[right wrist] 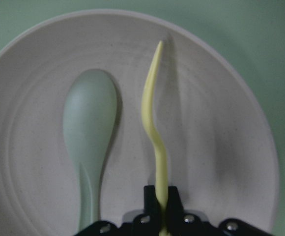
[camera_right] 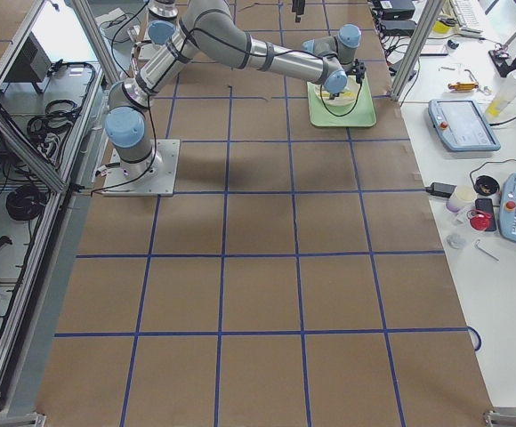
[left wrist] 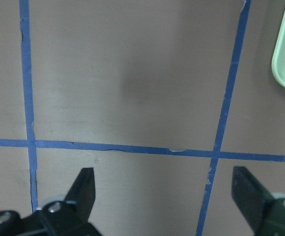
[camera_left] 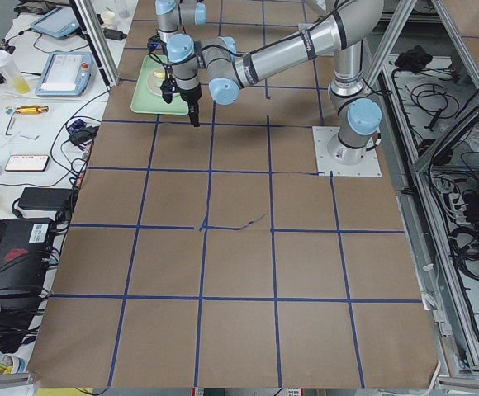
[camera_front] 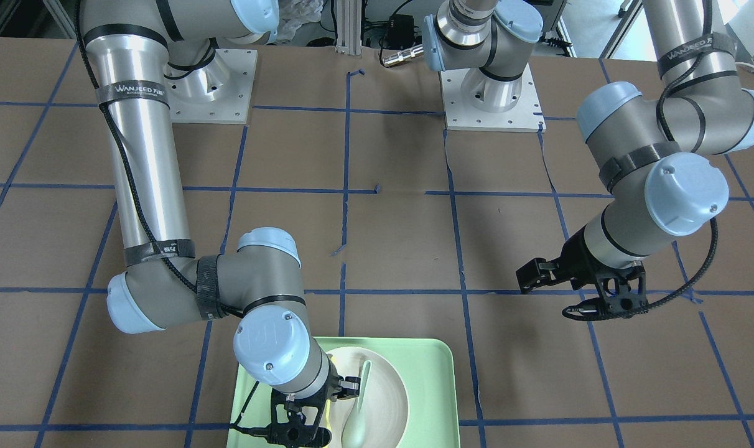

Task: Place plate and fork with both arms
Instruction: 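Lift the fork with the right gripper and move it beside the plate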

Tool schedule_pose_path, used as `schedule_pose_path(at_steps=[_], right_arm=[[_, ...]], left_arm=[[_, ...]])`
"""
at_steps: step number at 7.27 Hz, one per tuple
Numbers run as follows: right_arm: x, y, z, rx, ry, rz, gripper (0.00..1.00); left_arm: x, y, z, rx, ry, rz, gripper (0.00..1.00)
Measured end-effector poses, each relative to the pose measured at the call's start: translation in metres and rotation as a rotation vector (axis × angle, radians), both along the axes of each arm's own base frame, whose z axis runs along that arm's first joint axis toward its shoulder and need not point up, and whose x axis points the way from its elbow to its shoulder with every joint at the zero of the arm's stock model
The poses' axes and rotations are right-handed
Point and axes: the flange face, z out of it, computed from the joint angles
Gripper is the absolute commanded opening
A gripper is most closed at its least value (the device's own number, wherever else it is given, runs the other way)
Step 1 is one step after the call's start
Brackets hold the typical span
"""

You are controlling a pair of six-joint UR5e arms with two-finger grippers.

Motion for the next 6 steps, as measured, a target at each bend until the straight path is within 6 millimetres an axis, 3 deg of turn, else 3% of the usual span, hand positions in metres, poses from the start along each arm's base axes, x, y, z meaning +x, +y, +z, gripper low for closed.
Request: schedule_pose_path(at_steps=[1, 5, 6], right_arm=[[0.000, 0.001, 0.004, -0.001, 0.002, 0.005, 0.00], [-0.005, 0.006, 0.054, -0.032, 0.007, -0.067, 0.00], [-0.014, 0.006, 0.063, -0.057, 0.063, -0.061, 0.00]], left_arm=[[0.000, 0.000, 0.000, 0.001, 0.000, 0.000, 1.00], [0.001, -0.001, -0.005, 0.009, 0.003, 0.002, 1.00], [0.001, -0.002, -0.009, 0.013, 0.004, 0.005, 1.00]])
